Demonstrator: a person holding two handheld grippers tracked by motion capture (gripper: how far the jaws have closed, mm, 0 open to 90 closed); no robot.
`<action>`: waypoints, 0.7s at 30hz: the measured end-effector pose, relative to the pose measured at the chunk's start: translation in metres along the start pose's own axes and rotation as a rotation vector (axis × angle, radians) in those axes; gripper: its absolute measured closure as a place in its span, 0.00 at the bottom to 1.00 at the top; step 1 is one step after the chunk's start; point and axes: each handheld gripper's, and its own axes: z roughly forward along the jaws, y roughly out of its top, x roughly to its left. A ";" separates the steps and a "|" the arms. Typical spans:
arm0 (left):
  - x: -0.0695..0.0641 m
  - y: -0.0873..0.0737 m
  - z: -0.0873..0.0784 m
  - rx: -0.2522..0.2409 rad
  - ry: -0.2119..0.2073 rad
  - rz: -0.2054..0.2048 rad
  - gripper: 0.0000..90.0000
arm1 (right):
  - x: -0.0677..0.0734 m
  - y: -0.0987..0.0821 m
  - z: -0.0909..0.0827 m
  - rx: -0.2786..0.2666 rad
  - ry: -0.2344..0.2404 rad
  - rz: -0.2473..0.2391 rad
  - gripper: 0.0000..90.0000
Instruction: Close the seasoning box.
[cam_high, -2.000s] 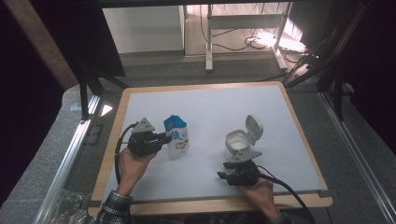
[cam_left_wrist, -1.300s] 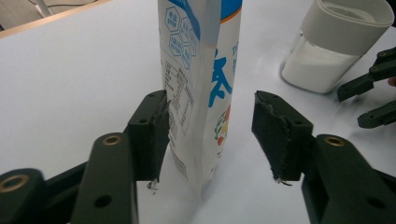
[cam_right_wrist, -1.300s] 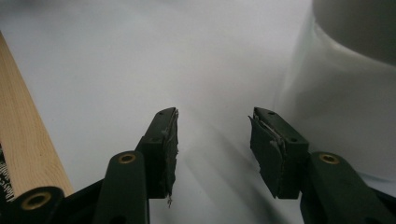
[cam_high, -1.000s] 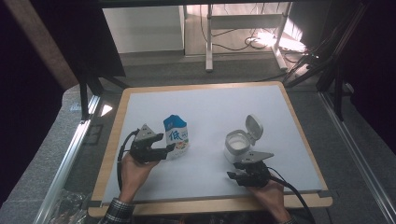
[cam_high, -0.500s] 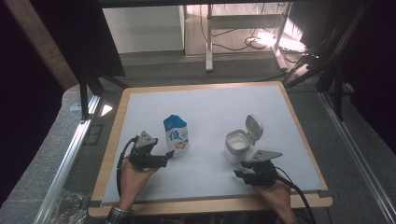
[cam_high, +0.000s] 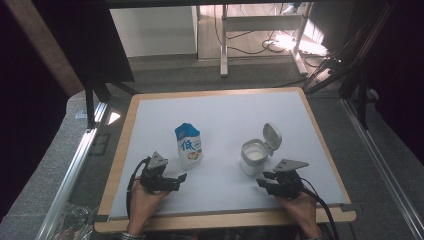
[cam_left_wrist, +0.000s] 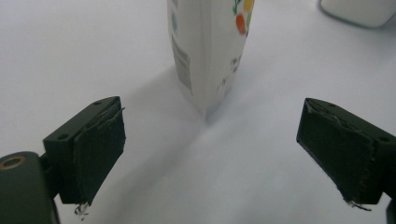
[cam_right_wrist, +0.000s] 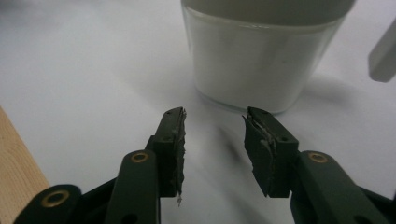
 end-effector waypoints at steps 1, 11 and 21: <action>0.000 -0.002 0.001 0.007 0.002 -0.004 0.08 | -0.001 0.000 -0.001 -0.001 -0.002 0.004 0.67; -0.001 -0.016 0.011 0.073 0.027 -0.006 0.08 | -0.012 -0.002 -0.007 -0.001 -0.024 0.026 0.82; -0.004 -0.019 0.017 0.096 0.049 0.009 0.08 | -0.025 0.000 -0.016 -0.023 -0.048 0.043 0.95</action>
